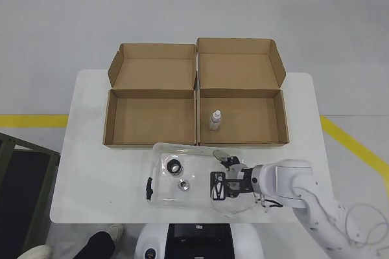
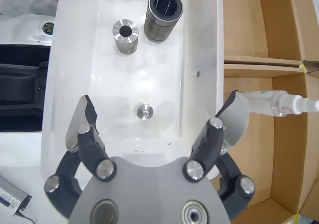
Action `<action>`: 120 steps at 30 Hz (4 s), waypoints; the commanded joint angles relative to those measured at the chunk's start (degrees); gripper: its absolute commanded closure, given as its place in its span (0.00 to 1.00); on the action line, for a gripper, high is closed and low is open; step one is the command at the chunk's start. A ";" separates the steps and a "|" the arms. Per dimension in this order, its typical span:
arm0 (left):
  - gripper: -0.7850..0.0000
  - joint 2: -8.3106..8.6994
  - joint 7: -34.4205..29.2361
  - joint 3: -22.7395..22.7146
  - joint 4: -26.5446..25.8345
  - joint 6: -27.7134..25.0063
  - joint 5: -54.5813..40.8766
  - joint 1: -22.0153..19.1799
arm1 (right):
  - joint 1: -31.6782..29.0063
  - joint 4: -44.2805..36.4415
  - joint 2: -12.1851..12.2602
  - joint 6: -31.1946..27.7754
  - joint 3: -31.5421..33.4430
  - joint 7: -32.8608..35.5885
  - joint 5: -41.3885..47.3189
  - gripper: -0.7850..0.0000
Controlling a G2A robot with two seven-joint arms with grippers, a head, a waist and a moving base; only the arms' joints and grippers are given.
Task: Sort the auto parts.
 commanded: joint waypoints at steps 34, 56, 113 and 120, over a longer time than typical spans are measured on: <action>0.00 0.00 0.00 0.00 0.00 0.00 0.00 0.00 | 7.21 8.58 -0.98 5.17 -8.84 11.13 4.45 0.58; 0.00 0.00 0.00 0.00 0.00 0.00 0.00 0.00 | 4.73 -0.53 1.05 0.45 -0.38 -1.80 9.98 1.00; 0.00 0.00 0.00 0.00 0.00 0.00 0.00 0.00 | 2.07 -0.19 3.01 -4.60 22.02 -43.82 17.05 1.00; 0.00 0.00 0.00 0.00 0.00 0.00 0.00 0.00 | 1.97 4.78 2.94 -4.57 20.02 -42.53 15.51 1.00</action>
